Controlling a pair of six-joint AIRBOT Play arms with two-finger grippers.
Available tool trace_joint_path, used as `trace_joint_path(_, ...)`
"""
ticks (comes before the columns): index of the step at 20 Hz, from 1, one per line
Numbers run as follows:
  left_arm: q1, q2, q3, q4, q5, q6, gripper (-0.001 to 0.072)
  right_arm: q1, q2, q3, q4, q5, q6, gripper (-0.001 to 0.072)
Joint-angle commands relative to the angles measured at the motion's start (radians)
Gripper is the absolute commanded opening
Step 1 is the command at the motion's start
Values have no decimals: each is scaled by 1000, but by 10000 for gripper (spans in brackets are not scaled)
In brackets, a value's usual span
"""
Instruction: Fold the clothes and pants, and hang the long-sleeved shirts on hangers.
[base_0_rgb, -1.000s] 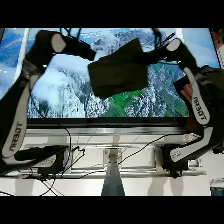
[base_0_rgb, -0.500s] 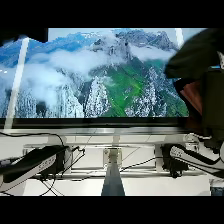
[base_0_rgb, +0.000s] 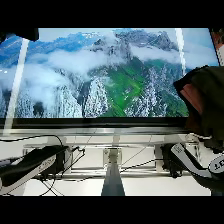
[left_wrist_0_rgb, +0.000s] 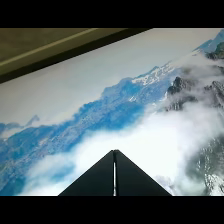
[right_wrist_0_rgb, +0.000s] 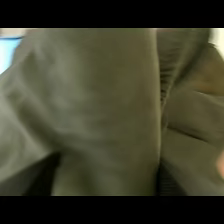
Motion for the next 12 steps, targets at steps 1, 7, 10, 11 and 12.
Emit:
trace_joint_path(1,1,2,0,1,1,0,20,-52,8,0,5,64,-18,672)
trace_joint_path(7,1,2,0,1,1,0,20,-30,-25,0,219,5,-282,95)
trace_joint_path(10,1,2,0,1,1,0,20,72,-71,0,334,8,-515,36)
trace_joint_path(11,1,2,0,1,1,0,20,130,-88,0,335,8,-557,36)
trace_joint_path(12,1,2,0,1,1,0,20,195,-103,0,326,7,-589,35)
